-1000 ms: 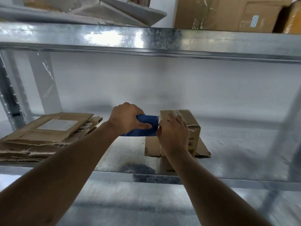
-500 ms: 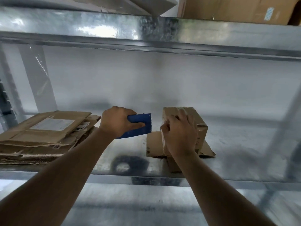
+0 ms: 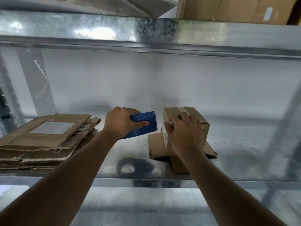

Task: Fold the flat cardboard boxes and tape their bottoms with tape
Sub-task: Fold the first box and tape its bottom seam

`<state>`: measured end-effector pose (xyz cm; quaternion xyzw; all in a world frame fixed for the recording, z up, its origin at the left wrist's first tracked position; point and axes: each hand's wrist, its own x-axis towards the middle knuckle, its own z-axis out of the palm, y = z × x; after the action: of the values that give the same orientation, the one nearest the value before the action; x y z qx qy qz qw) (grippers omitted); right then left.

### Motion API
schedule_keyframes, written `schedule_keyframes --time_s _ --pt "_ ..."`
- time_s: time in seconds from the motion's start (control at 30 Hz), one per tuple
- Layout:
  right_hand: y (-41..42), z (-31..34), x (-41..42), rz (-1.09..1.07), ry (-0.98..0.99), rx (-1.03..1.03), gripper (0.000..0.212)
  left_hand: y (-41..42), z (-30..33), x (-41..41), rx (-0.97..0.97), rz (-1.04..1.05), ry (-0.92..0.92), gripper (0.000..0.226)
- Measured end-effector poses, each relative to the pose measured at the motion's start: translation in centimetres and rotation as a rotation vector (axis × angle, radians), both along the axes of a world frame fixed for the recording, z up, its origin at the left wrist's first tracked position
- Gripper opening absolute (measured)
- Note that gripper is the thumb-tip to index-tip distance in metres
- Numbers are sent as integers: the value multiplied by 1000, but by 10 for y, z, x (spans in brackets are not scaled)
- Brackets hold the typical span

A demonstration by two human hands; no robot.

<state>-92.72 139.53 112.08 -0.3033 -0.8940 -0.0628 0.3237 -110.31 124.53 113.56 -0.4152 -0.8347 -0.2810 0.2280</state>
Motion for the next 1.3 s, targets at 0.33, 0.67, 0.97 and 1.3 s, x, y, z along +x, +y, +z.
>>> schedule_keyframes --time_s 0.33,0.67,0.97,1.3 --pt "5 -9 4 36 -50 39 60 20 -38 -2 -281 198 -52 31" --pt "17 -21 13 133 58 104 59 37 -55 6 -371 253 -167 32" --pt "46 -23 34 159 264 54 49 51 -21 47 -98 155 -83 48" --pt "61 -23 49 177 338 -257 50 86 -18 72 76 -187 -17 36"
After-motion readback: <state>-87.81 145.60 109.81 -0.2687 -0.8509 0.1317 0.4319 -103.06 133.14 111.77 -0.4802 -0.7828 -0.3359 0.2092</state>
